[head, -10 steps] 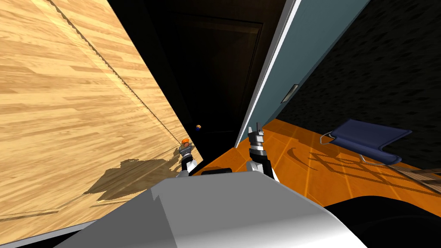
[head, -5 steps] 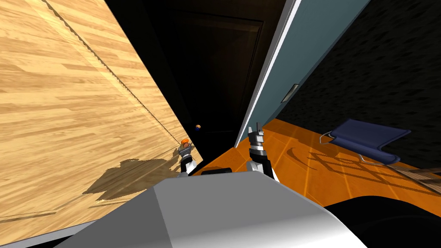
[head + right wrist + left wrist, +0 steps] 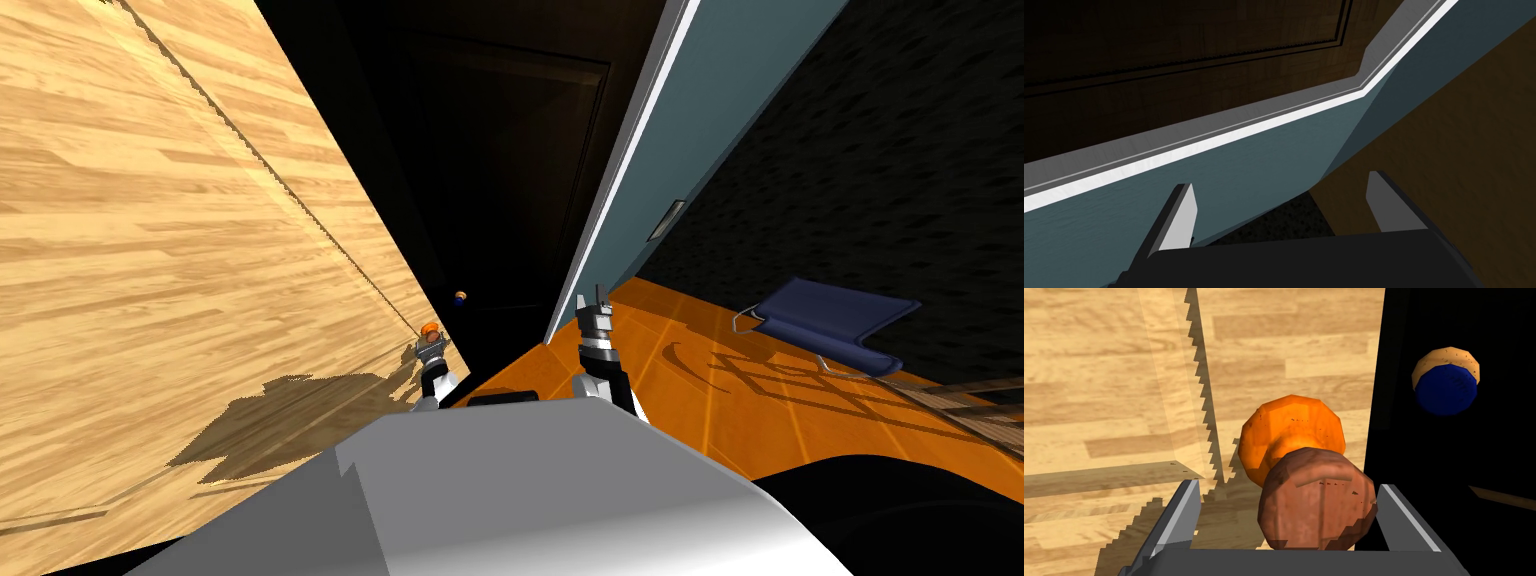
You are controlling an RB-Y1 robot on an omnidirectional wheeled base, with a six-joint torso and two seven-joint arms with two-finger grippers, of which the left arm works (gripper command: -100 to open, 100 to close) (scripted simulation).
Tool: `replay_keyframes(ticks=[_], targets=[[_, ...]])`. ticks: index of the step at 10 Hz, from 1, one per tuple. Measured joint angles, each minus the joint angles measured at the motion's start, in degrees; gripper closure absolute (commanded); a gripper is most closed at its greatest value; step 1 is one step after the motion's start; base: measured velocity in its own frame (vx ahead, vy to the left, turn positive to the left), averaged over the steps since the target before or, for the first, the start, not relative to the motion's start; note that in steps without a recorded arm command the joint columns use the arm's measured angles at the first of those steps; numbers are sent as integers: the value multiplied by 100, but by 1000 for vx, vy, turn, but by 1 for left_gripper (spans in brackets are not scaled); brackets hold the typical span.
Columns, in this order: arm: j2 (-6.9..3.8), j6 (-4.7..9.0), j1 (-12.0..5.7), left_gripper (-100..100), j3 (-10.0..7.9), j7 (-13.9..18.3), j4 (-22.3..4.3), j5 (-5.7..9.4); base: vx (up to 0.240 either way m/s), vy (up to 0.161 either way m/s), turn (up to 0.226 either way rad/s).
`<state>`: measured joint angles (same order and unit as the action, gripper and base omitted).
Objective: Push the door open
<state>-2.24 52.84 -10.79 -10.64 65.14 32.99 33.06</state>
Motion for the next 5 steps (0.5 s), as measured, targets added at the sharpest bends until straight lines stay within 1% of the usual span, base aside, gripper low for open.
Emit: replay_keyframes(ticks=[1,2,3,4,5], targets=[[13,-115,111,100,-51,-58,259,6,32,36,-2],[66,-163,208,100,-78,-128,437,-11,13,15,20],[33,-132,101,100,-100,-118,303,-6,-2,7,4],[-20,-61,-27,100,-109,-59,93,-3,5,8,-6],[-23,-58,-50,100,-139,-55,71,-1,13,17,-42]])
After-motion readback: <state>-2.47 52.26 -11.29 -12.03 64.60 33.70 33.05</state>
